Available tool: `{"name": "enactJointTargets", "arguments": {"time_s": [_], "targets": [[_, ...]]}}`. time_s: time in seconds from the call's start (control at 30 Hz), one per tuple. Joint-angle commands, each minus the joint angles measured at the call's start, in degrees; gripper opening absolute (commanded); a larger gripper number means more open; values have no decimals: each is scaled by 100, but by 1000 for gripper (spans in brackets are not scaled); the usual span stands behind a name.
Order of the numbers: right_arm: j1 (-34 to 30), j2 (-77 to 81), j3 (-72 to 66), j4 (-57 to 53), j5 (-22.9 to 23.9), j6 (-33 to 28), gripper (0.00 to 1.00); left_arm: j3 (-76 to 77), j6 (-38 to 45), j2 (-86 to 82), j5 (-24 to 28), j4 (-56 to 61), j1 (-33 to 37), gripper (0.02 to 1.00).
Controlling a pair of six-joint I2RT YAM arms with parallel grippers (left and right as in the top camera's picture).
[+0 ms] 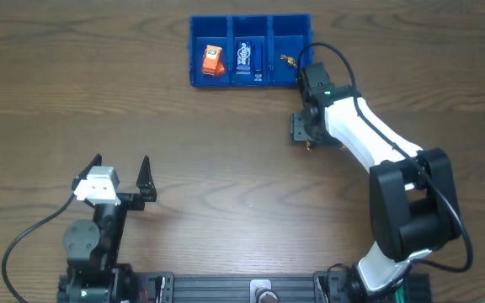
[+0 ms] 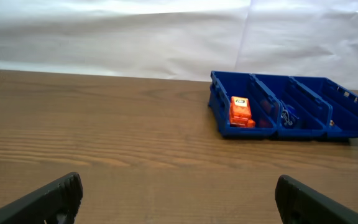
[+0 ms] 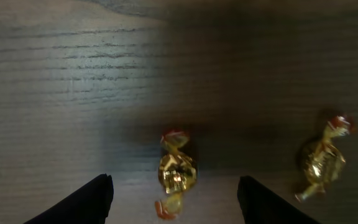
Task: Sort Candies Into Trays
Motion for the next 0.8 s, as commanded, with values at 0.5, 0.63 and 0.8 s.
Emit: {"name": "enactJointTargets", "arguments": {"time_s": [0.5, 0.63, 0.8], "targets": [[-37, 229, -229, 214, 17, -70, 612, -105, 61, -31, 103, -203, 37, 996], [-37, 229, -229, 254, 17, -70, 575, -105, 61, -31, 103, -203, 37, 998], [-37, 229, -232, 282, 20, -70, 531, -105, 61, -31, 105, -203, 35, 998]]}}
